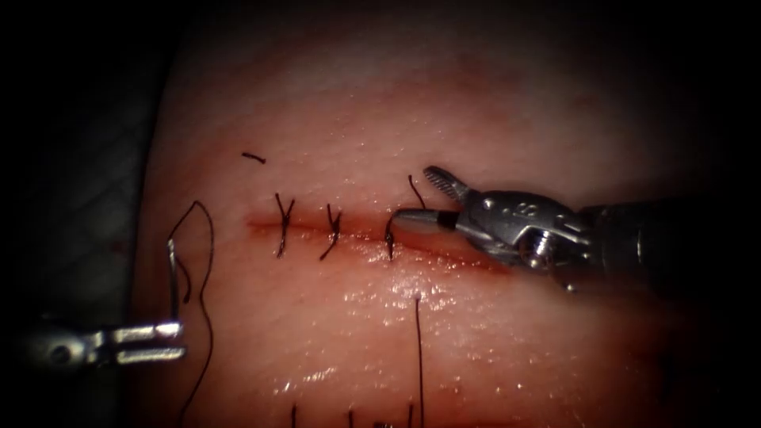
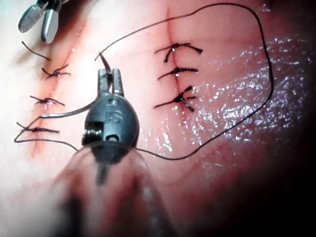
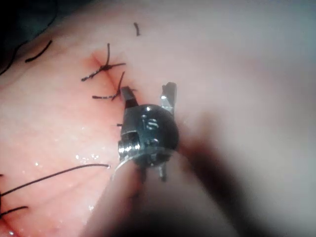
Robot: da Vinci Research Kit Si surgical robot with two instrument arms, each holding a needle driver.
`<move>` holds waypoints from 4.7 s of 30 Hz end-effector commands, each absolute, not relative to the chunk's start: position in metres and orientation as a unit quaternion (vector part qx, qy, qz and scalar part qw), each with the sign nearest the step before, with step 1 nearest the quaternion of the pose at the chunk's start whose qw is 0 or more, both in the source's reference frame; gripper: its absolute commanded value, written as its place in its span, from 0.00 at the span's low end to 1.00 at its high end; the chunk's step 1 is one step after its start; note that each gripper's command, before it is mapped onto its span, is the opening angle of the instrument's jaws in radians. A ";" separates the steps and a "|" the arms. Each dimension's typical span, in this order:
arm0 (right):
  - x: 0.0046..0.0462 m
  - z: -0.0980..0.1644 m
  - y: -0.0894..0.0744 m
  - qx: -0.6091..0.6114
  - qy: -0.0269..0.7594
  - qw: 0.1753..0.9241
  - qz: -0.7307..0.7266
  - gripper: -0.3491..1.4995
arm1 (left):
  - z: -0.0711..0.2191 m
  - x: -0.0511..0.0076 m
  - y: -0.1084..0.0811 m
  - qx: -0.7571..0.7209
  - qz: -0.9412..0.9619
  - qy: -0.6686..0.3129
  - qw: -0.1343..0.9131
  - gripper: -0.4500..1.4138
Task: Wound Closure
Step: Use the right needle driver to adjust the suture tail, then use the left needle driver to set down the needle, then with the left grasper, grab a long length of suture.
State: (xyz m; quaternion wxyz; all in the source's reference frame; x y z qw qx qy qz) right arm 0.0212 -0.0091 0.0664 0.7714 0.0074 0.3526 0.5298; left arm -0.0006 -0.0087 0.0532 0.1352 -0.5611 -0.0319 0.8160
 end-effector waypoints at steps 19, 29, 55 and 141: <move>0.0226 0.070 -0.008 0.050 0.338 0.725 0.598 0.00 | 0.054 -0.0014 -0.009 -0.560 0.817 -0.034 0.133 0.00; 0.0211 0.069 -0.006 0.119 0.369 0.644 0.659 0.00 | 0.054 -0.0021 -0.009 -0.560 0.817 -0.037 0.130 0.00; 0.0179 0.066 -0.004 0.058 0.464 0.701 0.538 0.90 | 0.056 -0.0037 -0.004 -0.550 0.809 0.022 0.205 0.00; 0.0109 0.059 -0.020 -0.040 0.504 0.817 0.277 0.95 | 0.066 -0.0164 -0.016 -0.590 0.782 0.005 -0.201 0.37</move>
